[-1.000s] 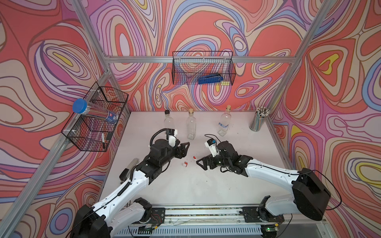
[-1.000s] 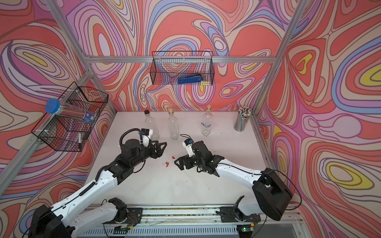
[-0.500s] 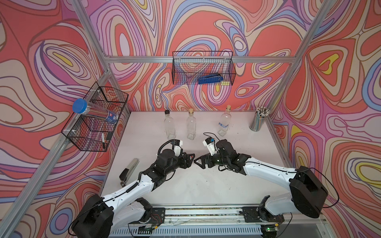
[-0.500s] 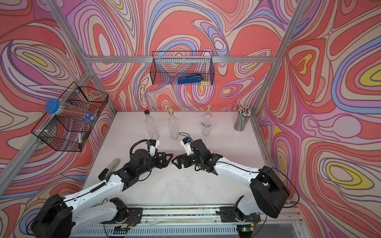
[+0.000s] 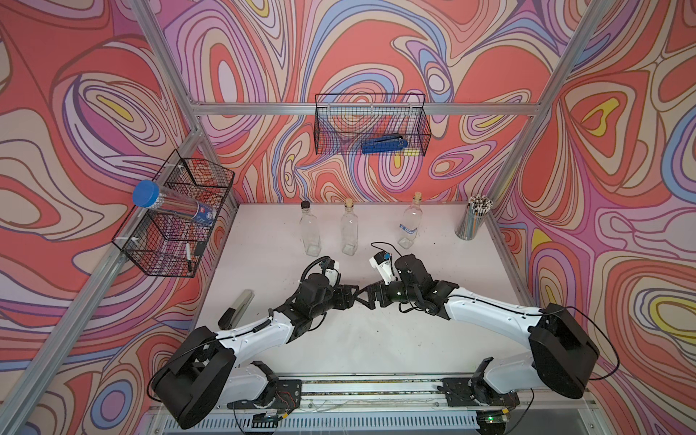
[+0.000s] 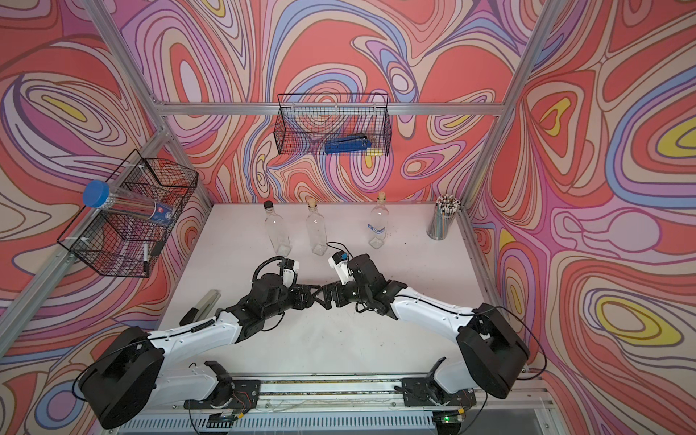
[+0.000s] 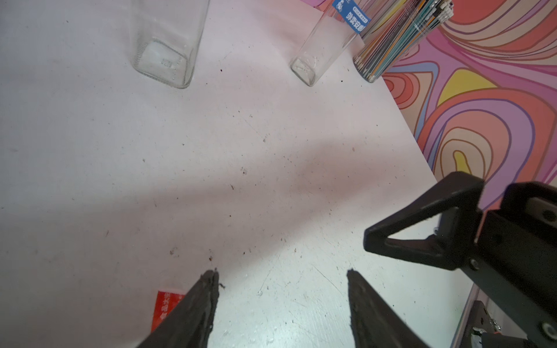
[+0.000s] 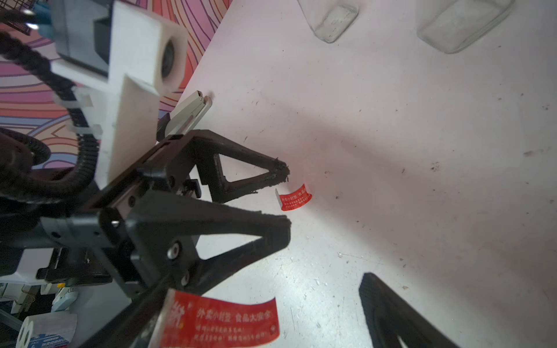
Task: Remove the label from the bottle
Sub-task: Place the label at the center of the board.
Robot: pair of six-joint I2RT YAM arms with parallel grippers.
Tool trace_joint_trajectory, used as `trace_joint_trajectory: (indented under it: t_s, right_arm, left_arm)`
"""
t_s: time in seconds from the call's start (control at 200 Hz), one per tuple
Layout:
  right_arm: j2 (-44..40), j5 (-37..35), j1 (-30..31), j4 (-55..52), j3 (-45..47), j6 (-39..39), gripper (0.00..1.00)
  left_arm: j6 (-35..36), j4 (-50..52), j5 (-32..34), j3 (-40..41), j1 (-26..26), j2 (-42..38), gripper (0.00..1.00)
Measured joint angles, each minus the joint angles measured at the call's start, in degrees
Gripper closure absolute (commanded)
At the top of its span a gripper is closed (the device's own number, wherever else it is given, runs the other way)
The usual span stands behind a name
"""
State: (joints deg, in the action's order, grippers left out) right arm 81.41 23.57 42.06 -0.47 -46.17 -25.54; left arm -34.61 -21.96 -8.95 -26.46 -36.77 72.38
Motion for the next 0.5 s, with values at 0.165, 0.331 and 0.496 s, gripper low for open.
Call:
trace_joint_trajectory:
  t_s: [0.165,0.331,0.496]
  right_arm:
    - [-0.8,0.1,-0.7,0.0,0.0,-0.1,0.02]
    - [-0.8,-0.2,-2.3,0.1,0.0,-0.5,0.02]
    - [1.0,-1.7,-3.0,-0.9,-0.8,-0.4,0.04]
  left_arm:
    - [0.1,1.2,1.2,0.0,0.0,-3.1,0.31]
    - [0.5,3.8,2.8,0.0,0.0,-7.4,0.30]
    - [1.2,6.3,4.1,0.0,0.0,-11.2,0.30]
